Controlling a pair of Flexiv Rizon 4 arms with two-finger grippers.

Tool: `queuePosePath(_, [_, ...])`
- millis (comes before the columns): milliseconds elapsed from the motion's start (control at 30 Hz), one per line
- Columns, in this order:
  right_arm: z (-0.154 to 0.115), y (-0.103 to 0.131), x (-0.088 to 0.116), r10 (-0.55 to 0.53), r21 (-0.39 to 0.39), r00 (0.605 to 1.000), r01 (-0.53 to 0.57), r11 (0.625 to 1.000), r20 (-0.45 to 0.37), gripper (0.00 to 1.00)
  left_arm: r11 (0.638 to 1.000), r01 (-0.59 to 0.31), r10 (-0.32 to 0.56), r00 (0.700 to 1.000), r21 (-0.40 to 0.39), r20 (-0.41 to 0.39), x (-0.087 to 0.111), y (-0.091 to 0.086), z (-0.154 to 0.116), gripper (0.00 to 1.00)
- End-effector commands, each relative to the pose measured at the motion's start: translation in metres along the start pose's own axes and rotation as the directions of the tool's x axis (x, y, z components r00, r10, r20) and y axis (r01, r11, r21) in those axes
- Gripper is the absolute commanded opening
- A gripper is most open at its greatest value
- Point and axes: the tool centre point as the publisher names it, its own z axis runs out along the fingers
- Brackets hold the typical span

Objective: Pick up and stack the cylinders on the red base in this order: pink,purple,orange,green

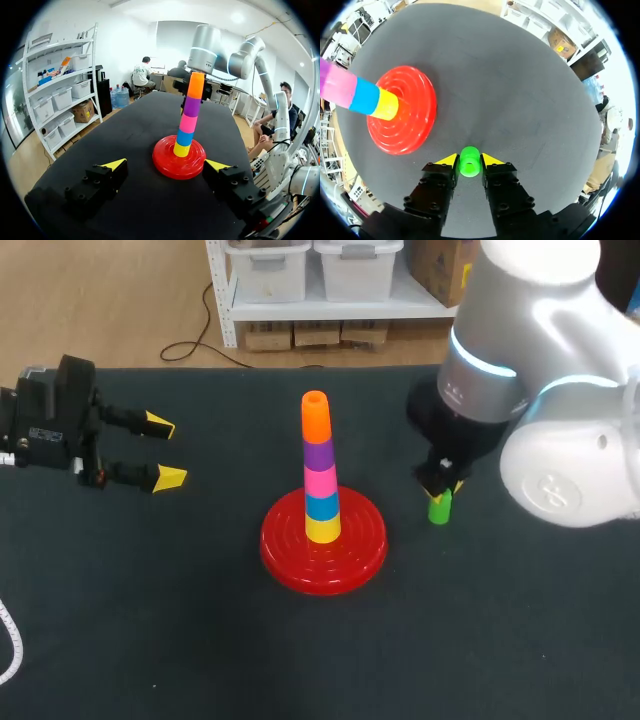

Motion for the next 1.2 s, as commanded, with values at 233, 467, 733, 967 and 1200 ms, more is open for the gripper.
queuePosePath(233, [-0.079, -0.017, -0.030, -0.044, -0.033, 0.999, 0.044, 0.998, 0.017, 0.00, 1.000, -0.002, 0.002, 1.000, -0.001, 0.005, 0.001, 0.000, 0.000, 1.00])
queuePosePath(467, [-0.140, -0.015, -0.063, -0.116, -0.046, 0.993, 0.118, 0.992, 0.035, 0.00, 1.000, -0.002, 0.002, 1.000, -0.001, 0.005, 0.001, 0.000, 0.000, 1.00])
queuePosePath(733, [-0.199, 0.007, -0.104, -0.225, -0.025, 0.972, 0.227, 0.974, 0.071, 0.00, 1.000, -0.002, 0.002, 1.000, -0.001, 0.005, 0.001, 0.000, 0.000, 1.00])
queuePosePath(967, [-0.231, 0.048, -0.131, -0.343, -0.024, 0.934, 0.347, 0.938, 0.096, 0.00, 1.000, -0.002, 0.002, 1.000, -0.001, 0.005, 0.001, 0.000, 0.000, 1.00])
queuePosePath(1200, [-0.245, 0.105, -0.143, -0.473, -0.052, 0.874, 0.480, 0.876, 0.112, 0.00, 1.000, -0.002, 0.002, 1.000, -0.001, 0.005, 0.001, 0.000, 0.000, 1.00])
